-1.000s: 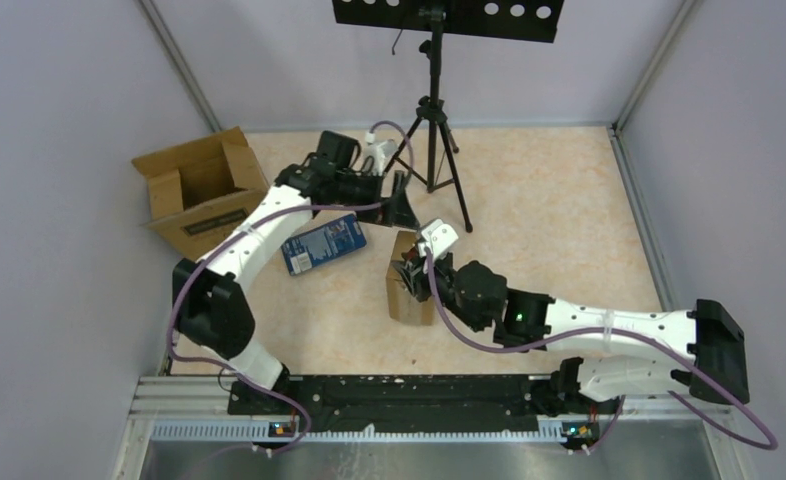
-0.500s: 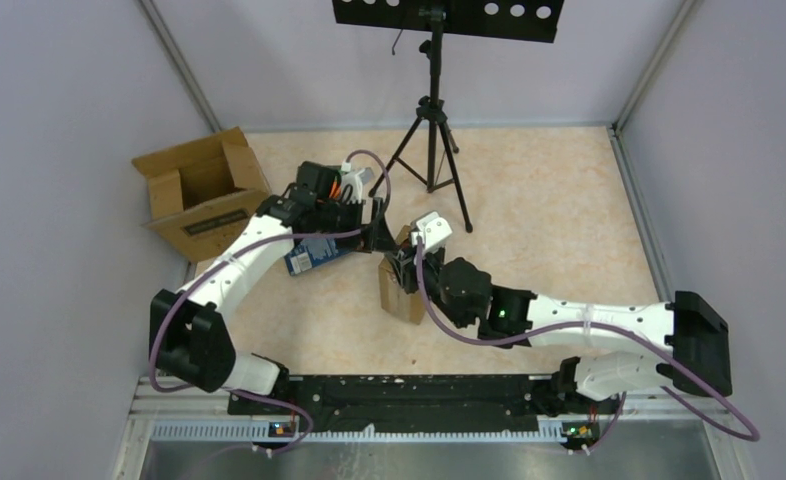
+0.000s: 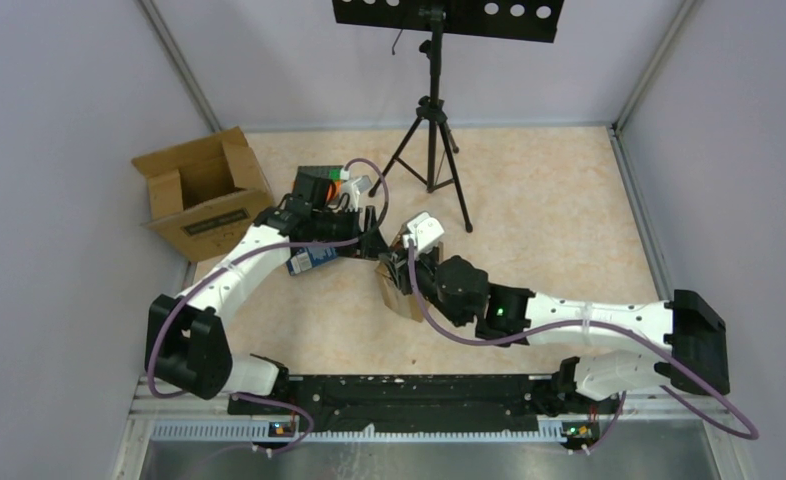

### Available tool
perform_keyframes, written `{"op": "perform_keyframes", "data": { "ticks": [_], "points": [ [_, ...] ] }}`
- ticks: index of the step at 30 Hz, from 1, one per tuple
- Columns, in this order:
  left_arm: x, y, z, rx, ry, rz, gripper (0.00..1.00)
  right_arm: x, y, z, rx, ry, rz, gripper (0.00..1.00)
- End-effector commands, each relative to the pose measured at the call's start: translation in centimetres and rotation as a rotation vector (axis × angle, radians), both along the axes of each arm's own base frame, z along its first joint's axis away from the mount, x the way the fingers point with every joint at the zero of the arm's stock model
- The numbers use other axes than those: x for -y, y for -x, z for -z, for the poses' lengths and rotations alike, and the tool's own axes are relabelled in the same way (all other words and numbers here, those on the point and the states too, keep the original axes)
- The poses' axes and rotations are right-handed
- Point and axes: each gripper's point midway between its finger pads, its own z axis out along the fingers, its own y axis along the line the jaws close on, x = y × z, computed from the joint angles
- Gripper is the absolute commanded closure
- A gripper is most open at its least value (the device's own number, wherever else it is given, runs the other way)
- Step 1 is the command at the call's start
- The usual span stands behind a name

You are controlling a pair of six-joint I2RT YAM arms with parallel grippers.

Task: Unpack the express box
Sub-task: Cut the express box at the center of the board.

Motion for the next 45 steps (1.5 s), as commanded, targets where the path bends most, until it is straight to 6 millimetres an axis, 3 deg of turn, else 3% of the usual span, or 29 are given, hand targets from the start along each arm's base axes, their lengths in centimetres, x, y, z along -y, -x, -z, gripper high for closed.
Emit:
{"op": "perform_keyframes", "data": {
  "ticks": [1, 9, 22, 32, 38, 45],
  "points": [
    [-1.9, 0.3, 3.8, -0.012, -0.123, 0.024, 0.35, -1.2, 0.9, -5.7, 0.075, -0.062, -0.084, 1.0],
    [-1.5, -0.2, 3.6, 0.0, -0.119, 0.076, 0.35, -1.0, 2.0, -5.8, 0.095, 0.015, -0.163, 1.0],
    [-0.9, -0.5, 3.6, -0.014, -0.103, 0.094, 0.36, 1.3, 2.6, -4.6, 0.141, 0.091, -0.185, 1.0],
    [-0.8, -0.5, 3.6, -0.014, -0.1, 0.101, 0.36, 1.3, 3.0, -3.4, 0.226, 0.152, -0.246, 1.0],
    [-0.8, -0.5, 3.7, -0.02, -0.099, 0.103, 0.36, 1.4, 3.6, -3.9, 0.226, 0.13, -0.285, 1.0],
    [-1.1, -0.8, 3.7, -0.021, -0.116, 0.077, 0.36, 2.0, 4.1, -3.0, 0.184, 0.158, -0.308, 1.0]
  ]
}}
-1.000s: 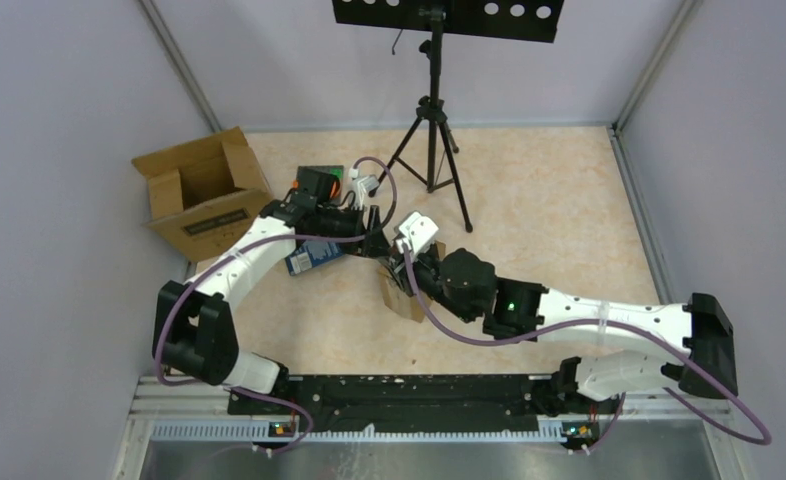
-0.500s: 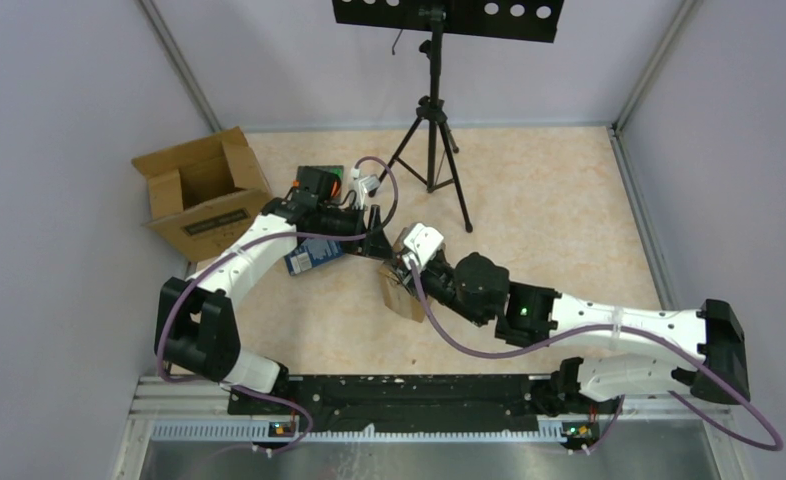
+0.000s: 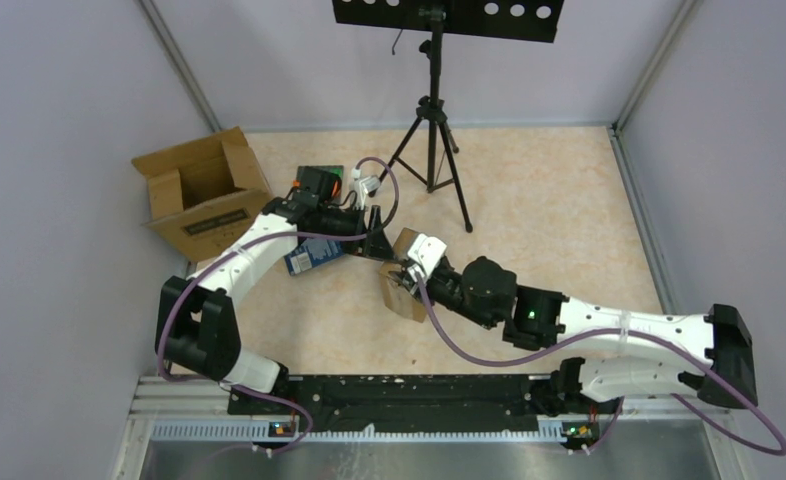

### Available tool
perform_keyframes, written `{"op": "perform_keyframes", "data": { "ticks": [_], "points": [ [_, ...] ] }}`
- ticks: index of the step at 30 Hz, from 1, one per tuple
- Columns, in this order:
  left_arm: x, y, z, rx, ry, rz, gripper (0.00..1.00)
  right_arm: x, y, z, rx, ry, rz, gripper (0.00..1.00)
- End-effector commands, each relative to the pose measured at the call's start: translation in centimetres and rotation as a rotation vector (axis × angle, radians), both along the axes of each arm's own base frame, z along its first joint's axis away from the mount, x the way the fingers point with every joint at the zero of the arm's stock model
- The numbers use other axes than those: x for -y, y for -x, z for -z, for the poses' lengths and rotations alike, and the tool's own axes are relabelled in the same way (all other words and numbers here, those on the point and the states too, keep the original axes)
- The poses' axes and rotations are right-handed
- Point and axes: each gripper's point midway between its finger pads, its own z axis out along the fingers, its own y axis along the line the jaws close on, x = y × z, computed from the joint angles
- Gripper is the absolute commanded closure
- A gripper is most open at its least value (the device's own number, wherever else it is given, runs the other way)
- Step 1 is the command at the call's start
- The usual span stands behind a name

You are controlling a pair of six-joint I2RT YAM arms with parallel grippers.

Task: Unpack the express box
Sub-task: Cut the express box at the center of the board.

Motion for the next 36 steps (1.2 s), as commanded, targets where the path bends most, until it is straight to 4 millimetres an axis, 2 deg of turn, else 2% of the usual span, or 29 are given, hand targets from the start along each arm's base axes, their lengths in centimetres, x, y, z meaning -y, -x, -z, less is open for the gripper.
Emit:
{"op": "perform_keyframes", "data": {
  "ticks": [1, 6, 15, 21, 26, 36],
  "points": [
    [-2.1, -0.9, 3.5, 0.003, -0.166, -0.06, 0.37, 0.4, 0.8, -1.9, -0.012, -0.044, -0.04, 1.0],
    [-2.3, -1.4, 2.3, 0.026, -0.17, -0.097, 0.36, 0.6, 1.4, -1.0, -0.057, -0.02, -0.097, 1.0],
    [-2.3, -0.9, -0.7, 0.05, -0.127, -0.145, 0.37, 2.2, -1.7, 0.0, -0.086, -0.005, 0.026, 1.0],
    [-2.0, 0.7, 0.1, 0.015, -0.139, -0.129, 0.39, 2.4, -3.5, 0.7, -0.074, 0.005, 0.056, 1.0],
    [-1.1, 1.9, 0.2, 0.002, -0.141, -0.11, 0.42, 2.6, -5.5, 0.4, -0.06, -0.019, 0.086, 1.0],
    [1.1, 4.3, -0.3, -0.018, -0.132, -0.08, 0.52, 2.0, -6.1, -0.6, -0.036, -0.051, 0.069, 1.0]
  ]
}}
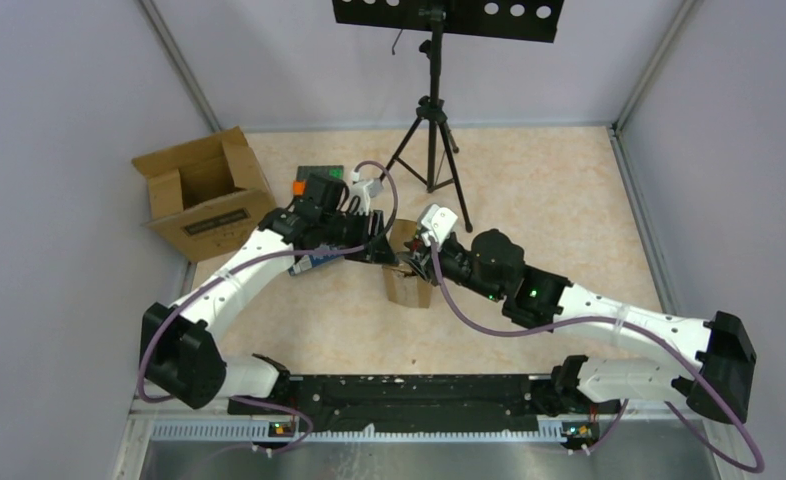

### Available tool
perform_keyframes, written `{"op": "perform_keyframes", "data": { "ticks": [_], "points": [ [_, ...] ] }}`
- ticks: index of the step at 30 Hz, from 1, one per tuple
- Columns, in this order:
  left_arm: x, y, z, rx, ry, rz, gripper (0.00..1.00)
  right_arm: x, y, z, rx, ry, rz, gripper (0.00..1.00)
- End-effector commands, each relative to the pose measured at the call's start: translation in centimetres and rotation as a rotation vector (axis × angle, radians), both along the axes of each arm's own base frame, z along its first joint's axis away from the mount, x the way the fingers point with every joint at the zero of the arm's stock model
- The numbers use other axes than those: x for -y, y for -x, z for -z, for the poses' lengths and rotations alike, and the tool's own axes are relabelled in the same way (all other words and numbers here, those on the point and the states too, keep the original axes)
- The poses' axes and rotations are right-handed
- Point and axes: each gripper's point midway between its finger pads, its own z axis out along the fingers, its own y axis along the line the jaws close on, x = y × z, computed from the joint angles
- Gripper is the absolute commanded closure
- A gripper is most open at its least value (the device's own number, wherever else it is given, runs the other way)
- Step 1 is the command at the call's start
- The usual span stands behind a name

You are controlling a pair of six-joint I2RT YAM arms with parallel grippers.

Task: Unpack the express box
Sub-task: Cut the express box at the center of the board.

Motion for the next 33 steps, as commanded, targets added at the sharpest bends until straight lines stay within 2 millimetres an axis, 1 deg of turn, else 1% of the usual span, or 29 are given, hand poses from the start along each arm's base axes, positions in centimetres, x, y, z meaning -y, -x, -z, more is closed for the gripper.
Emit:
{"op": "perform_keyframes", "data": {
  "ticks": [1, 3, 6, 11, 14, 17, 24, 29, 33],
  "points": [
    [0.5, 2.8, 0.8, -0.074, -0.022, 0.016, 0.53, 0.5, -1.9, -1.6, 0.057, -0.016, 0.062, 1.0],
    [0.5, 2.9, 0.7, -0.078, -0.022, 0.006, 0.54, 0.6, -2.0, -2.1, 0.069, -0.026, 0.064, 1.0],
    [0.6, 2.9, 0.5, -0.085, -0.021, -0.01, 0.57, 0.4, -1.9, -3.2, 0.083, -0.047, 0.059, 1.0],
    [0.6, 2.8, 0.9, -0.102, -0.023, -0.047, 0.64, 0.3, -1.7, -5.5, 0.1, -0.109, 0.05, 1.0],
    [0.6, 2.8, 1.1, -0.104, -0.026, -0.053, 0.66, 0.5, -1.6, -6.4, 0.11, -0.14, 0.053, 1.0],
    [0.7, 2.8, 1.1, -0.102, -0.03, -0.055, 0.66, 0.5, -1.6, -7.0, 0.114, -0.15, 0.053, 1.0],
    [0.9, 2.8, 1.8, -0.107, -0.049, -0.046, 0.67, 0.9, -1.3, -9.7, 0.158, -0.188, 0.046, 1.0],
    [1.2, 2.5, 1.8, -0.097, -0.055, -0.036, 0.66, 0.9, -0.7, -10.4, 0.174, -0.214, 0.018, 1.0],
    [1.6, 2.2, 1.3, -0.085, -0.049, -0.021, 0.64, 1.4, 0.1, -11.2, 0.199, -0.257, -0.004, 1.0]
  ]
}}
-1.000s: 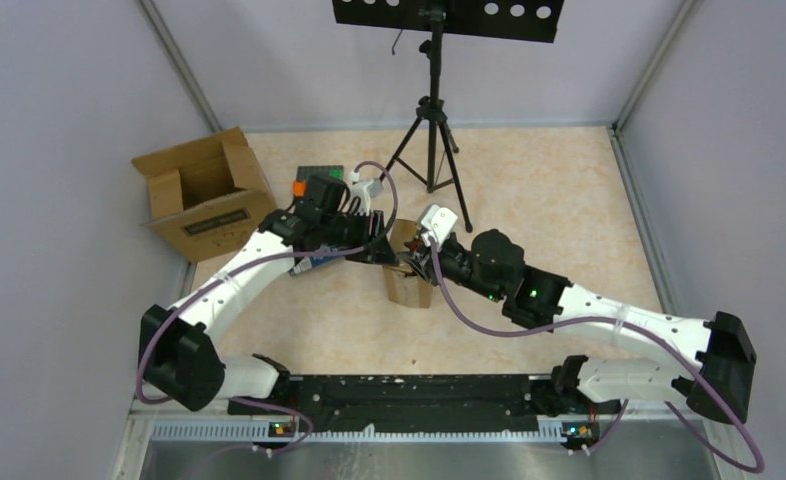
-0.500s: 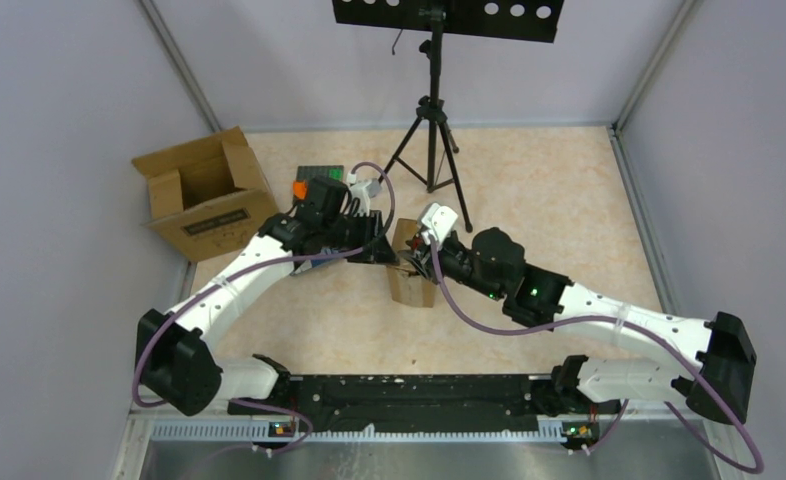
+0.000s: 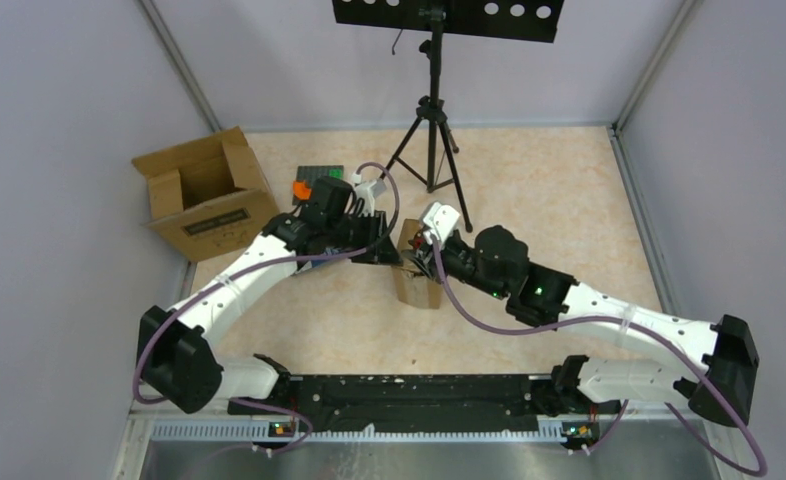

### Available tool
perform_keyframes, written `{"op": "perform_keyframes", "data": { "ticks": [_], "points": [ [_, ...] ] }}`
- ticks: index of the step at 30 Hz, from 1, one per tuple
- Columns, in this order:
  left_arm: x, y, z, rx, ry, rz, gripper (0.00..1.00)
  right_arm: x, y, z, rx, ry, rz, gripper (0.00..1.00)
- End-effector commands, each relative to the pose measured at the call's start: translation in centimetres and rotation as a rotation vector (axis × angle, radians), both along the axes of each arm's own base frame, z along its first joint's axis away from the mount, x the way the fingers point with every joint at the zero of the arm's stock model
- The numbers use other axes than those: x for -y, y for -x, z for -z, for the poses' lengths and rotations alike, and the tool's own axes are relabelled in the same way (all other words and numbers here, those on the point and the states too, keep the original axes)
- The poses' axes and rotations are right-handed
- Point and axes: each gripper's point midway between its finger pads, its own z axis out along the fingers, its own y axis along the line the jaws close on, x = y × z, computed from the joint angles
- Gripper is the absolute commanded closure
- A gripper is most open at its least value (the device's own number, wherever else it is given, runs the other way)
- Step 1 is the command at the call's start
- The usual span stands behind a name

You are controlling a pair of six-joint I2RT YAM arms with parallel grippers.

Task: Unpack the express box
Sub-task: Cut the express box at the center of the board.

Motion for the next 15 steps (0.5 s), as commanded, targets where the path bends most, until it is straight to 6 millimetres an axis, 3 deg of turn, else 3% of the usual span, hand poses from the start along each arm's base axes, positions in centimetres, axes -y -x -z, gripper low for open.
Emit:
{"op": "perform_keyframes", "data": {
  "ticks": [1, 6, 10, 15],
  "points": [
    [0.5, 1.6, 1.5, -0.069, -0.043, 0.068, 0.63, 0.9, 0.4, -10.9, 0.198, -0.297, -0.017, 1.0],
    [1.2, 0.2, -0.5, -0.011, -0.032, 0.079, 0.54, 1.4, 1.0, -11.3, 0.216, -0.324, -0.029, 1.0],
    [1.5, -0.6, -0.7, -0.003, -0.044, 0.083, 0.54, 2.2, 0.1, -11.7, 0.207, -0.315, 0.041, 1.0],
    [1.8, -1.0, -1.7, 0.019, -0.031, 0.087, 0.53, 6.1, -2.4, -10.9, 0.136, -0.241, 0.291, 1.0]
  ]
}}
